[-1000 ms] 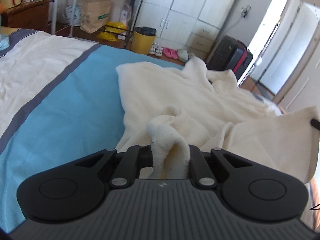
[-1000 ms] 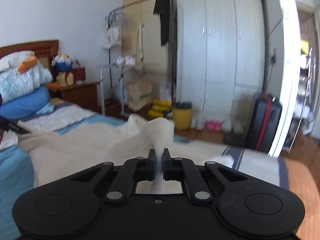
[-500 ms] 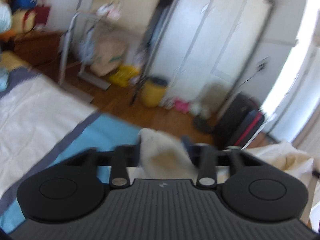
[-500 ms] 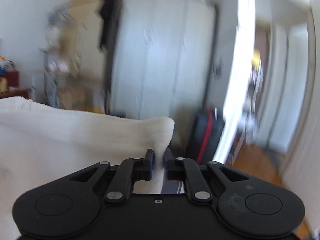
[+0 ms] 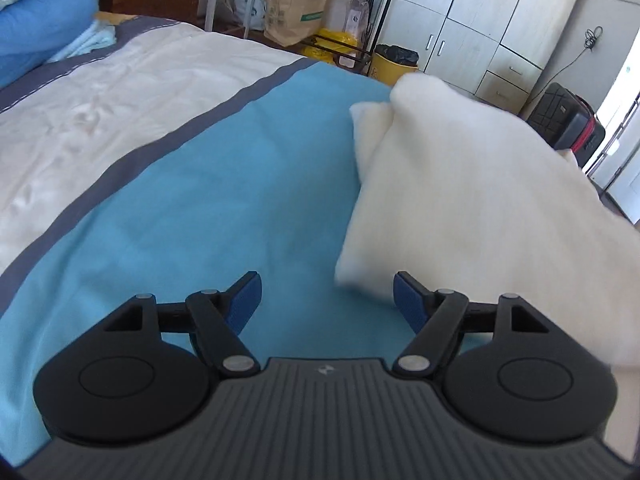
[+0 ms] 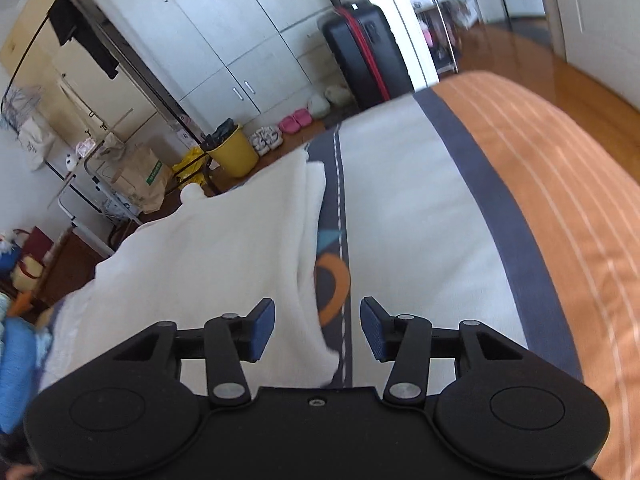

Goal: Fold clothes

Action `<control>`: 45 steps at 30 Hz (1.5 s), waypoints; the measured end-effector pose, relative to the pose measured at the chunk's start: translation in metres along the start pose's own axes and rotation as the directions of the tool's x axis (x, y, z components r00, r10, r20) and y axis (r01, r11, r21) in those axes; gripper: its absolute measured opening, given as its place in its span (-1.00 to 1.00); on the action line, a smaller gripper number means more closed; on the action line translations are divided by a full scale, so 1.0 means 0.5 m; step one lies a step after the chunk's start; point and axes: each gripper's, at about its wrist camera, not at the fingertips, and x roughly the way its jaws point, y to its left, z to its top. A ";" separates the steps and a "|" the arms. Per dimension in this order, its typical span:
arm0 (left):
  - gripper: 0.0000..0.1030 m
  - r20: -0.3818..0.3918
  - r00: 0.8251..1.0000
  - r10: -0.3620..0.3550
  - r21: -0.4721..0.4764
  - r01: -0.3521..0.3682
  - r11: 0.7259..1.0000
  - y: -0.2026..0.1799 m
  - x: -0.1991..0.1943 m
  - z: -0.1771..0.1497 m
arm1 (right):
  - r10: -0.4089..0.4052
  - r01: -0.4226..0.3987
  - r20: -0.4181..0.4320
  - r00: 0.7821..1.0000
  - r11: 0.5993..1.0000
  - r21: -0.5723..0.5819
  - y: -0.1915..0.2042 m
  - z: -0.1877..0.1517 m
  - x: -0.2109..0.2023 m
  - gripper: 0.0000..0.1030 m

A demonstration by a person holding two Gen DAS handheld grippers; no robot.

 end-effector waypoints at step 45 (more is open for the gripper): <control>-0.52 0.062 0.992 -0.107 -0.006 0.108 0.994 -0.091 0.064 0.058 | 0.145 -0.105 0.143 0.979 0.961 -0.256 0.091 -0.043 0.074 -0.54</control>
